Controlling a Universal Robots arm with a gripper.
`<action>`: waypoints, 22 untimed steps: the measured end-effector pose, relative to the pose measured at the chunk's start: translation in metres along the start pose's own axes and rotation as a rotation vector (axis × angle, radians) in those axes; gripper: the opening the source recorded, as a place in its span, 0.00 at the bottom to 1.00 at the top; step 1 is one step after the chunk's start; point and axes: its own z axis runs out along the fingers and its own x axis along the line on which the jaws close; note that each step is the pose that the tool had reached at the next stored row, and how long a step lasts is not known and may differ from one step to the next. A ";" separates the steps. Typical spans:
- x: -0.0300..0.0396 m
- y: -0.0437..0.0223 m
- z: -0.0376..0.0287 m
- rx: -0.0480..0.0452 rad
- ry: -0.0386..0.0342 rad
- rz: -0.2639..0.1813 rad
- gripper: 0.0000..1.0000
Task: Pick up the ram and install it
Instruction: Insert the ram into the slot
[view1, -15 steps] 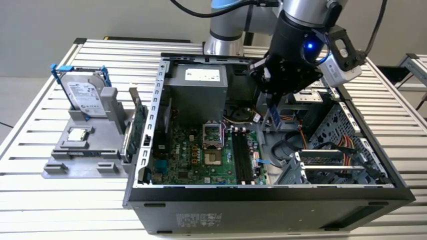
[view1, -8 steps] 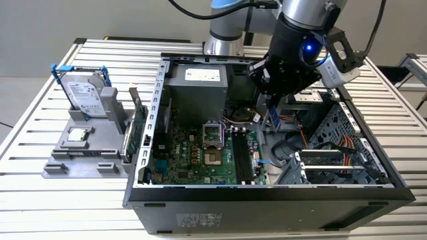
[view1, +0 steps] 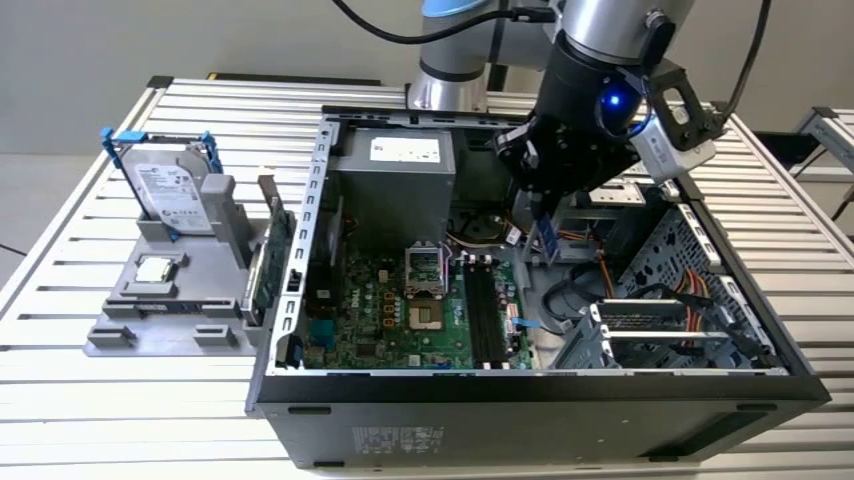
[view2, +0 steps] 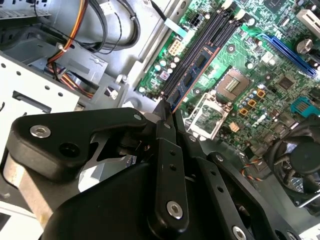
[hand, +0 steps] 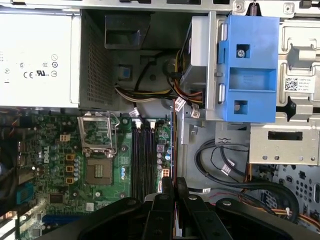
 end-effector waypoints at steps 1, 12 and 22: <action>0.0000 0.0001 0.0005 0.0003 0.0000 0.001 0.00; 0.0000 0.0004 0.0058 0.0046 0.0000 0.001 0.00; 0.0001 0.0005 0.0101 0.0069 0.0000 0.001 0.00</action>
